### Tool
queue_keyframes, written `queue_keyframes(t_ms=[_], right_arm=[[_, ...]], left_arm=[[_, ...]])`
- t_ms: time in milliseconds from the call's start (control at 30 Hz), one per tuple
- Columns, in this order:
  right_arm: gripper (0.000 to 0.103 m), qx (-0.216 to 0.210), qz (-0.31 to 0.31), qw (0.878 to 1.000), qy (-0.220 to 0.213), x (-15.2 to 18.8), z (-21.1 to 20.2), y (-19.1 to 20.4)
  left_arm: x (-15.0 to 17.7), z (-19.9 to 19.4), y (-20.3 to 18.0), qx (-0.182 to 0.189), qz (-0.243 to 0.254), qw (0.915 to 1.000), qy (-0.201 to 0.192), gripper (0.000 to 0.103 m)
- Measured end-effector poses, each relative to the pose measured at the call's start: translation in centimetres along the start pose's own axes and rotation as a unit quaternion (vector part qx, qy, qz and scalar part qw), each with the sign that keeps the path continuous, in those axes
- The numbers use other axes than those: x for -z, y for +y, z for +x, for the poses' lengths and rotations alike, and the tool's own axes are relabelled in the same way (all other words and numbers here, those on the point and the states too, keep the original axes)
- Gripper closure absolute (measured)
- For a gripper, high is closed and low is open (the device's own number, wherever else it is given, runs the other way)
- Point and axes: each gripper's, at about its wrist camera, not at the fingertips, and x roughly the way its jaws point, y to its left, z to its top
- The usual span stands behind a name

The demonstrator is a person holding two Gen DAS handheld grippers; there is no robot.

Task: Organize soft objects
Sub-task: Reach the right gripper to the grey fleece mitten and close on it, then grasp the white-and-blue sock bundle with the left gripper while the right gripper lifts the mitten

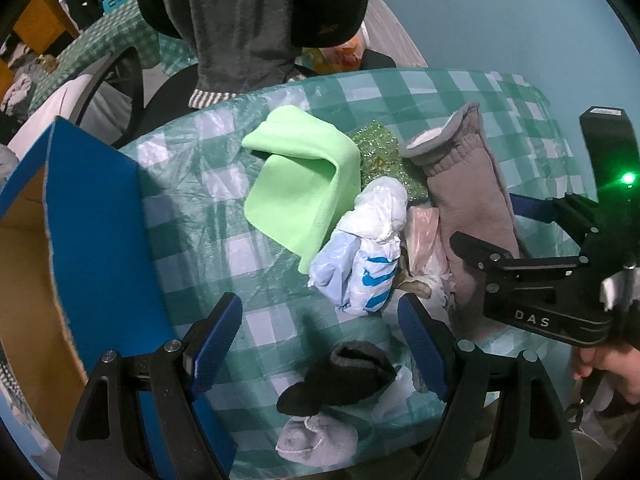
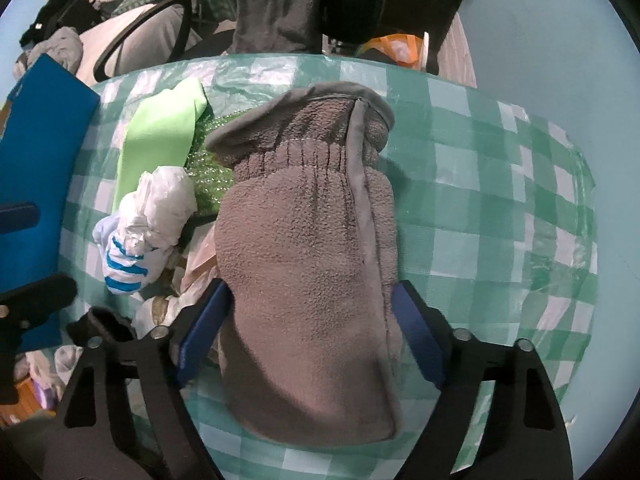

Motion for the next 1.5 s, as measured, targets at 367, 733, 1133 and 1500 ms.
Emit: queue_keyframes(t_ms=[367, 733, 1133, 1500], right_arm=[[0.070, -0.032, 0.013, 0.999, -0.002, 0.4, -1.1, -1.4], [0.073, -0.037, 0.031, 0.999, -0.014, 0.9, -2.8, -2.8], [0.073, -0.044, 0.029, 0.998, -0.028, 1.3, -4.7, -2.9], [0.073, -0.046, 0.009, 0.998, -0.041, 1.0, -6.8, -1.9]], left_arm=[[-1.3, 2.4, -1.3, 0.004, 0.007, 0.9998, 0.021, 0.021], [-1.8, 3.9, -1.6, 0.032, -0.016, 0.9991, 0.023, 0.039], [-0.6, 2.1, -0.2, 0.060, -0.028, 0.9978, -0.007, 0.057], [1.0, -1.8, 0.6, 0.046, -0.024, 0.9976, -0.046, 0.057]])
